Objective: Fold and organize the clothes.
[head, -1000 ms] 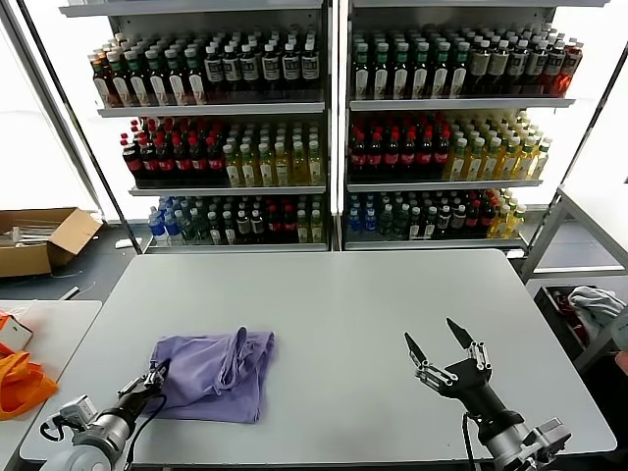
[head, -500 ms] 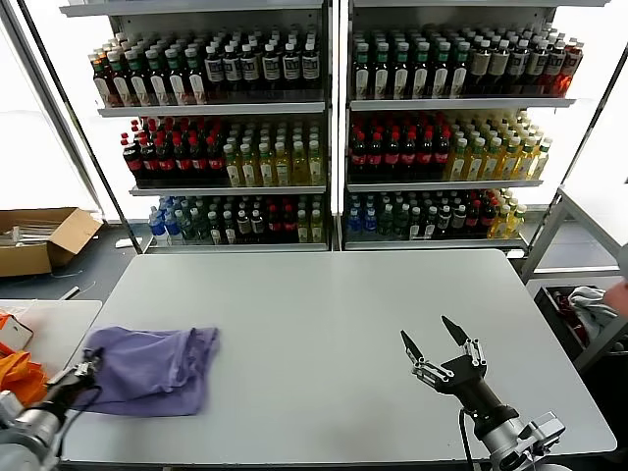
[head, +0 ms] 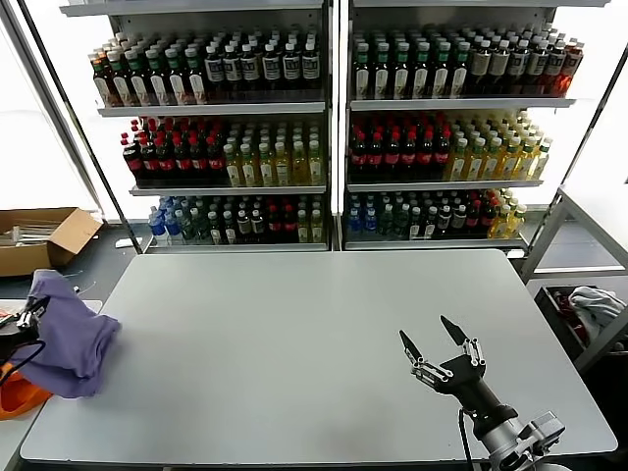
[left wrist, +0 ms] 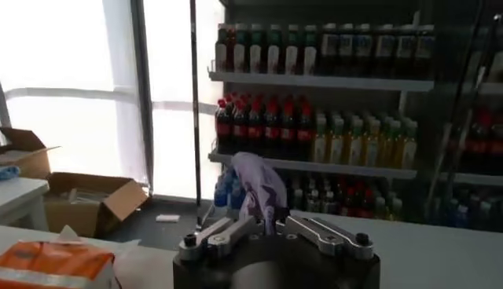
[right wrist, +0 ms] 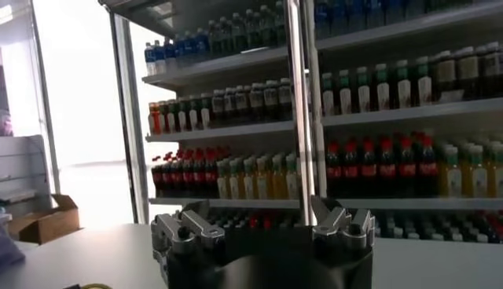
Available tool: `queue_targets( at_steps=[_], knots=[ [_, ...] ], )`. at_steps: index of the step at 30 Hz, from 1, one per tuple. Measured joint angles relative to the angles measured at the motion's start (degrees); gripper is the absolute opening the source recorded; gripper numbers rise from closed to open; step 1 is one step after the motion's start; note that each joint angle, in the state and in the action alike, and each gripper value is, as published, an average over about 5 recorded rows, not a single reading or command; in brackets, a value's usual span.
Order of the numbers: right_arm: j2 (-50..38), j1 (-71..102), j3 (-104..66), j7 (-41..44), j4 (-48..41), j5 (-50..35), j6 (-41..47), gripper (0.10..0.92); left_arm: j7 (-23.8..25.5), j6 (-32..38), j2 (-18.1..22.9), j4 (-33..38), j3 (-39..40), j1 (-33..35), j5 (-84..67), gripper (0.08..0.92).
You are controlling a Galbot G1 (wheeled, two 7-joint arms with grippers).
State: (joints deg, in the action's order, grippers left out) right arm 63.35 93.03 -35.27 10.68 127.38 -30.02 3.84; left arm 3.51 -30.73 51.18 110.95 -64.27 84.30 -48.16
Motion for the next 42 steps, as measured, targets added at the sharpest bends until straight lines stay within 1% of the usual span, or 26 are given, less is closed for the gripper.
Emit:
queue_targets(
  at_steps=[3, 7, 12, 16, 21, 27, 30, 35, 42],
  knots=[
    [0.37, 0.27, 0.26, -0.02, 0.41, 0.41, 0.09, 0.823, -1.16, -0.39, 2.80, 3.47, 3.56, -0.46, 1.69, 0.118],
    [0.92, 0.62, 0.54, -0.15, 1.03, 1.07, 0.34, 0.823, -3.13, -0.40, 8.34, 5.76, 12.49, -1.25, 6.45, 0.118],
    [1.34, 1.78, 0.01, -0.08, 2.20, 1.52, 0.39, 0.823, -6.33, 0.04, 15.09, 3.94, 25.86, -2.96, 12.08, 0.118],
    [1.70, 3.18, -0.56, -0.10, 3.13, 1.89, 0.43, 0.823, -9.18, 0.61, 19.60, 1.47, 35.32, -4.85, 14.72, 0.118],
    [1.71, 3.96, -0.32, -0.78, 3.97, 2.29, 1.50, 0.823, -12.66, 1.81, 23.85, -0.71, 44.10, -7.78, 15.07, 0.118],
    [0.66, 3.56, 1.06, -2.46, 4.04, 1.83, 4.33, 0.823, -16.78, 3.47, 26.51, -1.53, 49.46, -11.28, 11.23, 0.126],
    [-0.24, 2.94, 2.13, -3.64, 3.71, 1.13, 6.01, 0.823, -18.09, 4.35, 26.92, -1.25, 50.66, -12.52, 8.76, 0.181],
    [-1.51, 0.77, 4.93, -6.45, 2.29, -0.51, 9.28, 0.823, -19.42, 5.27, 26.75, -0.45, 51.12, -13.60, 5.66, 0.326],
    [-1.93, -5.90, 12.64, -11.70, -1.23, -3.21, 14.14, 0.823, -19.17, 5.84, 23.95, 3.06, 47.62, -12.03, 2.05, 0.525]
  ],
)
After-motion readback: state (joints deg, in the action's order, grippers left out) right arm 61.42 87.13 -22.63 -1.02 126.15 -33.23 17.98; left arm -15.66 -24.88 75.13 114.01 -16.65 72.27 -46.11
